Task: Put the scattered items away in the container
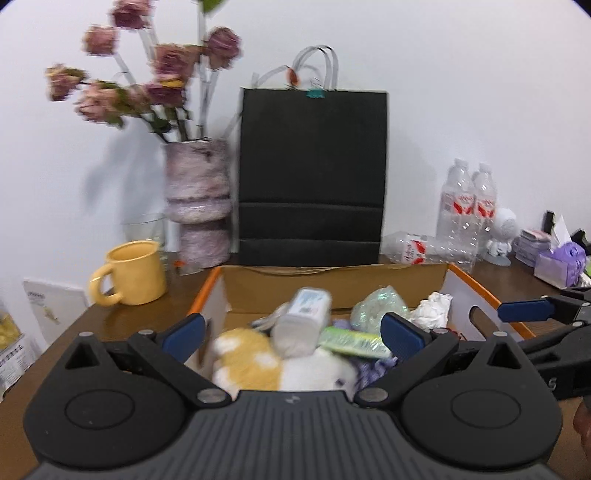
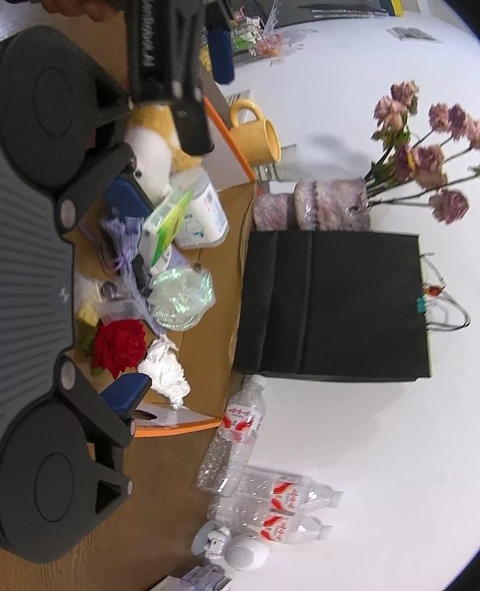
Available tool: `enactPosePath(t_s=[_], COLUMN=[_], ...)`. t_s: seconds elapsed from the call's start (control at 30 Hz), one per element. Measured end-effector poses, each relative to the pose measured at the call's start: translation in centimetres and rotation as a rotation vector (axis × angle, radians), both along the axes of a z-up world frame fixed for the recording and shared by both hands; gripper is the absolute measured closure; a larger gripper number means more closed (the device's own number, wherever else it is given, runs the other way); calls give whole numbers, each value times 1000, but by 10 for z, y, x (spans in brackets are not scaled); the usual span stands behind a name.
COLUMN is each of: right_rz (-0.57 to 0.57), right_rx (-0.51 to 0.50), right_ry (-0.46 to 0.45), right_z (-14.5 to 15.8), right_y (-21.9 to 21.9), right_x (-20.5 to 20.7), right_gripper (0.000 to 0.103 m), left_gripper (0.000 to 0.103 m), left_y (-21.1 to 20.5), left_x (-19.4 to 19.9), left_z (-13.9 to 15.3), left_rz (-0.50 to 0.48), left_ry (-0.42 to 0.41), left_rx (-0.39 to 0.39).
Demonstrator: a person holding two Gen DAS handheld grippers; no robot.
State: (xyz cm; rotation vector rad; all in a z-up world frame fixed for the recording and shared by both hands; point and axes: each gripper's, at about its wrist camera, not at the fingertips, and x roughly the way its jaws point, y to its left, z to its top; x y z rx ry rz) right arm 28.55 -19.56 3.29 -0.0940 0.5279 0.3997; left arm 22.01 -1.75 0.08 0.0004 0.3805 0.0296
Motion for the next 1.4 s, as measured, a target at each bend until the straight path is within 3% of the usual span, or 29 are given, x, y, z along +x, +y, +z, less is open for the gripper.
enactPosePath(t_s=[0.17,0.27,0.4,0.67,0.77,0.9,0.97,1.4], right_rz=[25,33,50,24,15,25,41,150], right_rx=[-20,-37,-57,-75,-60,-41,-38,3], right_ry=[-35,-63,-69,-55,-22,6,17,142], right_z=[4,6,5,-3,-8,-13,-16,-36], right_y=[6,7,9,-1,-10,-16,-15,26], right_x=[-27,-47,-69,-98,-99,-99,-99,-85], right_gripper=[12,12,13,21,26,27,28,60], left_gripper=[0,0,5,22,34,71,84,84], left_y=[18,23,21,-12,-24,-28,-28,39], left_x=[-47,-67,-78,-69,-59,-50,-51,-66], left_z=[0,-8,-24,-54,-62,-70,-70,-73], left_rz=[50,47,-4,-112,-105,-122,-111,14], left_ry=[-11,33,135,253,272,305,303,267], left_rx=[-17,0,-16,11,40,24,34,-36])
